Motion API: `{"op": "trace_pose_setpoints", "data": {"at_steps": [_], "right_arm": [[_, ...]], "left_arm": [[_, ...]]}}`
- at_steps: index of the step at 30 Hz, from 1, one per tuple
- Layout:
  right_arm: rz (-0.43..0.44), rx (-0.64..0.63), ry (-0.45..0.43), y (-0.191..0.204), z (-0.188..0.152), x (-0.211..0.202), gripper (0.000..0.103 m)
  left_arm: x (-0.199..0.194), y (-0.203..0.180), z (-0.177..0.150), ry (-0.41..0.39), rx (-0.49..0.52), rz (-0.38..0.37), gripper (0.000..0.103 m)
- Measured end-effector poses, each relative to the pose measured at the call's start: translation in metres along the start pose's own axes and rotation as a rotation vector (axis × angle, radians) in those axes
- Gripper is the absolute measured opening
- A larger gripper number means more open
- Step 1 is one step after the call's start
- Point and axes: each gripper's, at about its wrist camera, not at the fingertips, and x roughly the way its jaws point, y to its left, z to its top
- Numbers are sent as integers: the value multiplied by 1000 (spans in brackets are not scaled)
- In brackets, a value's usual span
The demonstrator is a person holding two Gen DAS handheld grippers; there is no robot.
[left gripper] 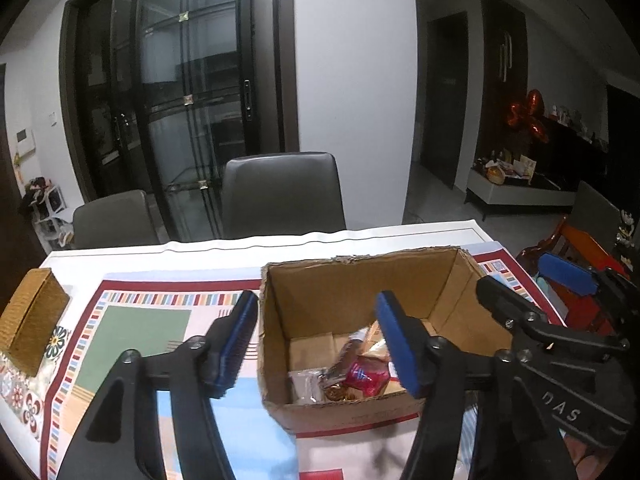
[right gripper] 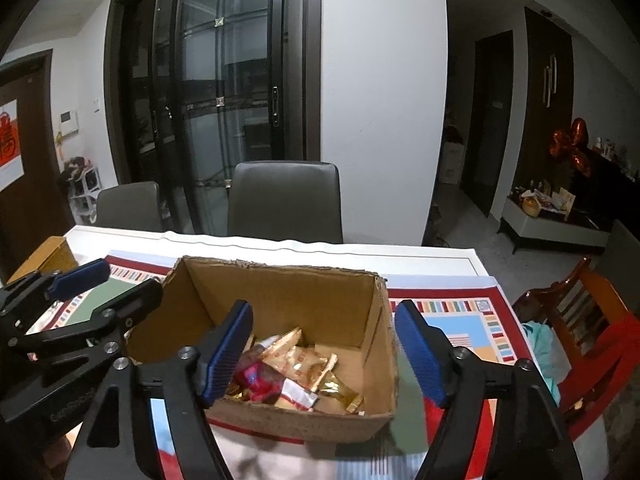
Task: Organize snacks
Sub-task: 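Withdraw both open tools from the box toward the green and pale candies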
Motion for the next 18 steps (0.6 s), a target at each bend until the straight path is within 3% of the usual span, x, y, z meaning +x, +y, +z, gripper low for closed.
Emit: {"op": "trace_pose_setpoints", "data": {"at_steps": [9,18], "right_arm": [[-20,-13,-42,2,5,-27,79],[-16,-11,-64,5,3,-50,79]], "left_arm": [[-23,7,-3,-13,-10,17,76],[-49,11,-6,-34,-13,29,76]]}}
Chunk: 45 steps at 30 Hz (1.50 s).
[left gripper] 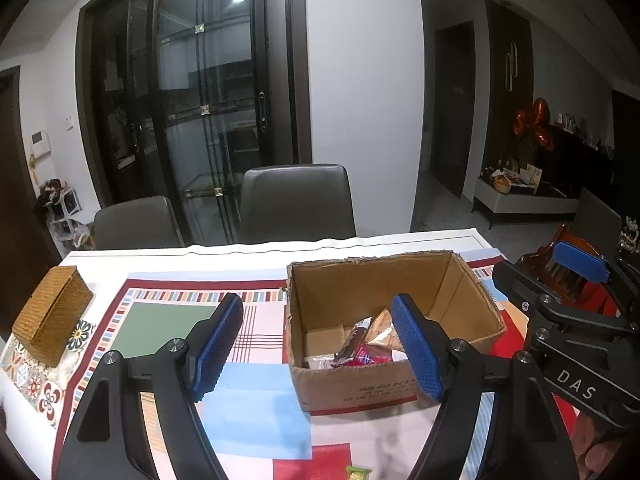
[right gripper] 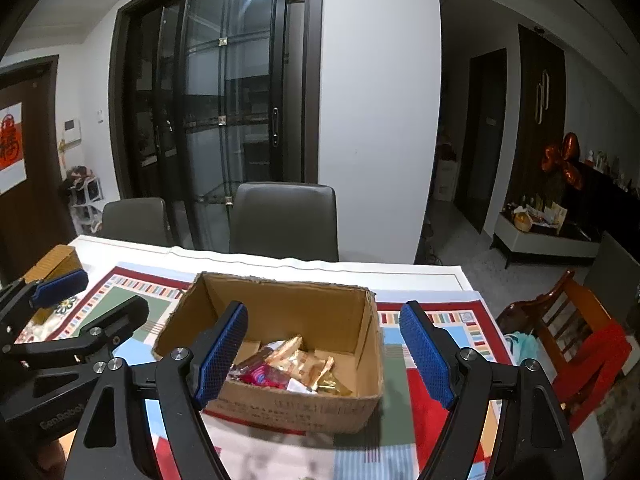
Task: Organize snacks
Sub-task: 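Withdraw both open tools from the box toward the green and pale candies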
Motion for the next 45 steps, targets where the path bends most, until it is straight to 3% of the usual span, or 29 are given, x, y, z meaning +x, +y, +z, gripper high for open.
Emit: {"op": "trace_pose_setpoints", "data": {"at_steps": [19,45], "right_arm": [[-18,33,4,-8,-31,-28,79],[-44,4,89,-7,-86,-22,79]], "left_arm": [[-29,-4,-29,11,-4,-4,76],[-22,-7,-96,95,-25,-4,76]]}}
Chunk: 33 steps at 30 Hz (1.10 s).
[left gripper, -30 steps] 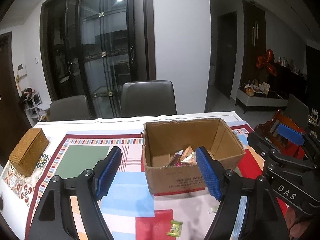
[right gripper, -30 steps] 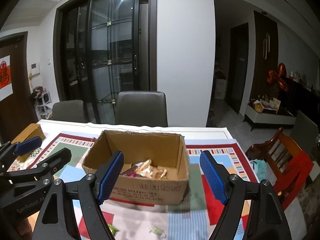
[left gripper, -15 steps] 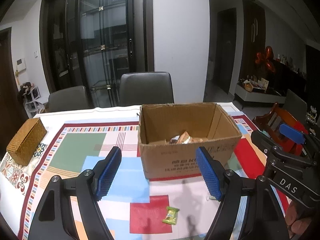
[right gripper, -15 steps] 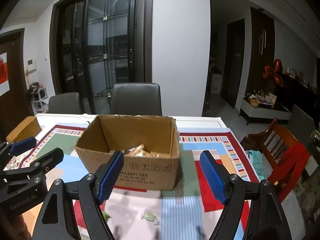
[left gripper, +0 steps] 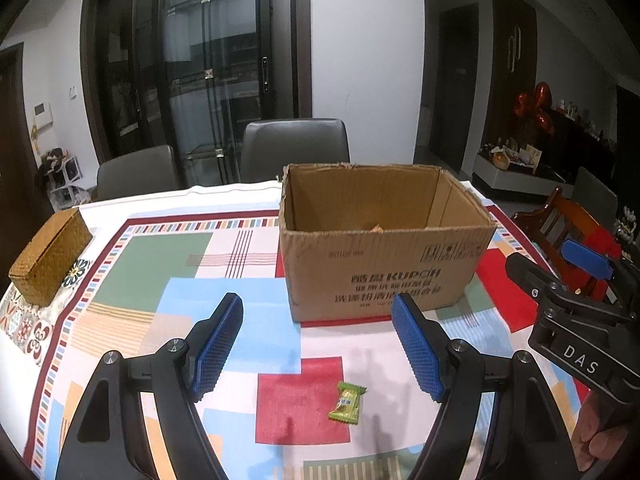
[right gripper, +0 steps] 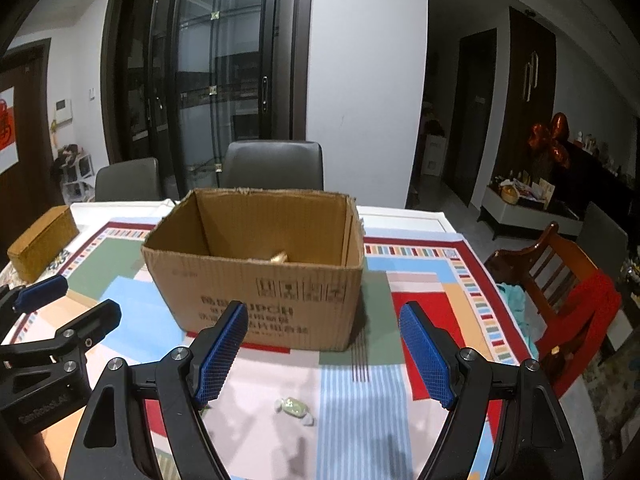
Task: Organize snacks
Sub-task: 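Withdraw both open tools from the box toward the green and pale candies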
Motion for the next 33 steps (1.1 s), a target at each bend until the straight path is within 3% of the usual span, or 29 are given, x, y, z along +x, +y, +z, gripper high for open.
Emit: {"op": "trace_pose_setpoints", "data": {"at_steps": [24,33], "right_arm": [[7,-18,63,6,-45,18,79],[9,-10,98,6,-61,29,79]], "left_arm": [[20,-4,-43,56,4,-33,76],[27,-12,-60,73,49,-26,76]]}}
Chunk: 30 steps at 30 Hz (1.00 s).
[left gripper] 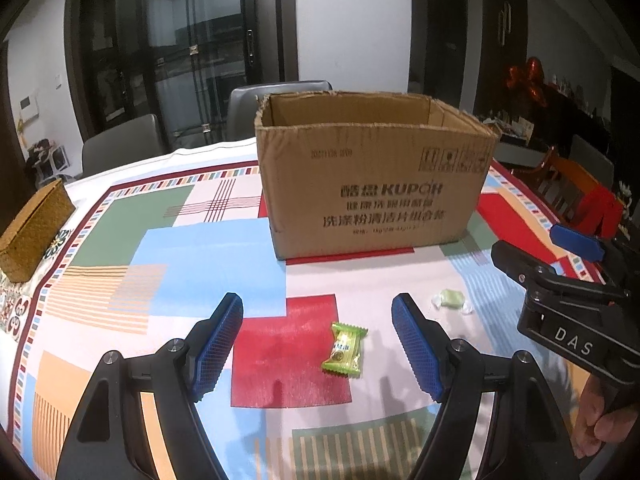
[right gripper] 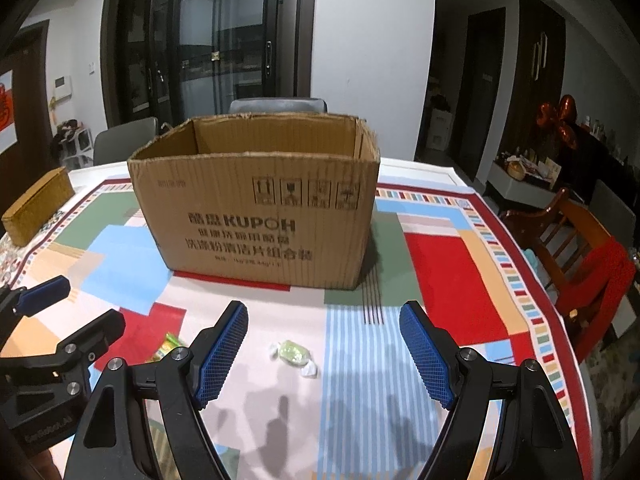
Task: Organize snacks
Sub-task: 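Withdraw both open tools from the box toward the green and pale candies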
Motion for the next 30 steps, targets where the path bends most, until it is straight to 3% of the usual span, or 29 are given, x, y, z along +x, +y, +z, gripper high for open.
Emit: {"op": "trace_pose_setpoints", "data": {"at_steps": [18,30], "right_arm": [[7,4,76,0,-24,29,79],[14,-3,128,7,-34,52,79]], "left_arm": [[29,-6,-20,86,17,-51,76],[53,7,-32,144,-45,-9,71]]}}
